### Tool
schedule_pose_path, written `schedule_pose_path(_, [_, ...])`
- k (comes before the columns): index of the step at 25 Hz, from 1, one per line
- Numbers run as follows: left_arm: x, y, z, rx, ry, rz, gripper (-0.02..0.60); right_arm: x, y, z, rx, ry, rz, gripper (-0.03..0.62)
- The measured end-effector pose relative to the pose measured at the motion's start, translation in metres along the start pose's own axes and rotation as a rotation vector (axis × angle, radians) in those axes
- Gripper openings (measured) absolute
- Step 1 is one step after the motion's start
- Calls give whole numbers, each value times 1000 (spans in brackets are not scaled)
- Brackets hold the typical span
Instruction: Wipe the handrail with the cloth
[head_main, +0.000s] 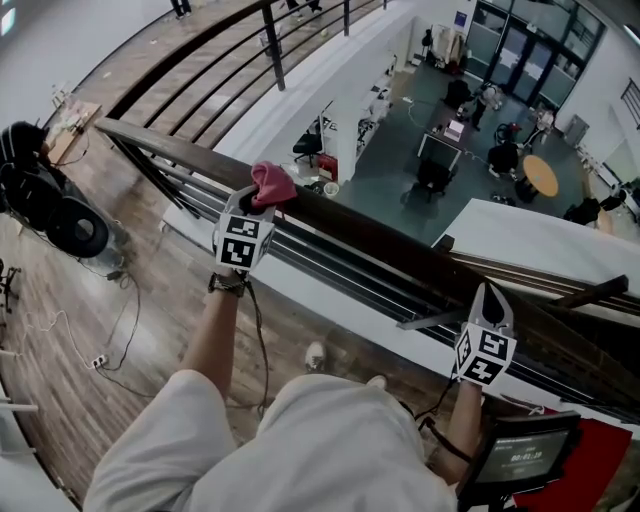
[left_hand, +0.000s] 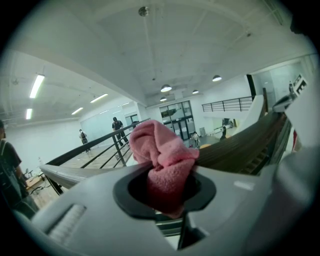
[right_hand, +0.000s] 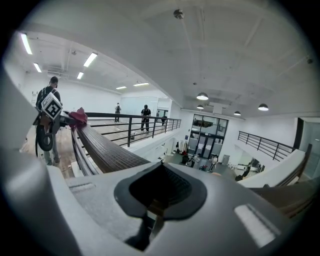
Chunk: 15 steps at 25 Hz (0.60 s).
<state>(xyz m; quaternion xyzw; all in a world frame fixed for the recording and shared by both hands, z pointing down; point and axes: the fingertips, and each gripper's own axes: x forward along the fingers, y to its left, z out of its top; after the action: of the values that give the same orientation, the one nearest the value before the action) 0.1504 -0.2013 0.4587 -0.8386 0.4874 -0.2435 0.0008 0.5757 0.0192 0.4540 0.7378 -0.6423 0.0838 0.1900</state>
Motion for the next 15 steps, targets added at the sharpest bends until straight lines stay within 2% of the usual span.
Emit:
schedule_pose_path(4, [-1,-15,4,2,-3,-8,91,-1,0,1,7,-2,21,2])
schedule_pose_path(8, [-3,-31,8,1,-6,-21,91,-4,-5,4,85,-7,53,2])
schedule_pose_path(15, [-5,-51,12,9,-10,-33,91,-8,-6,5,70,-13,59,2])
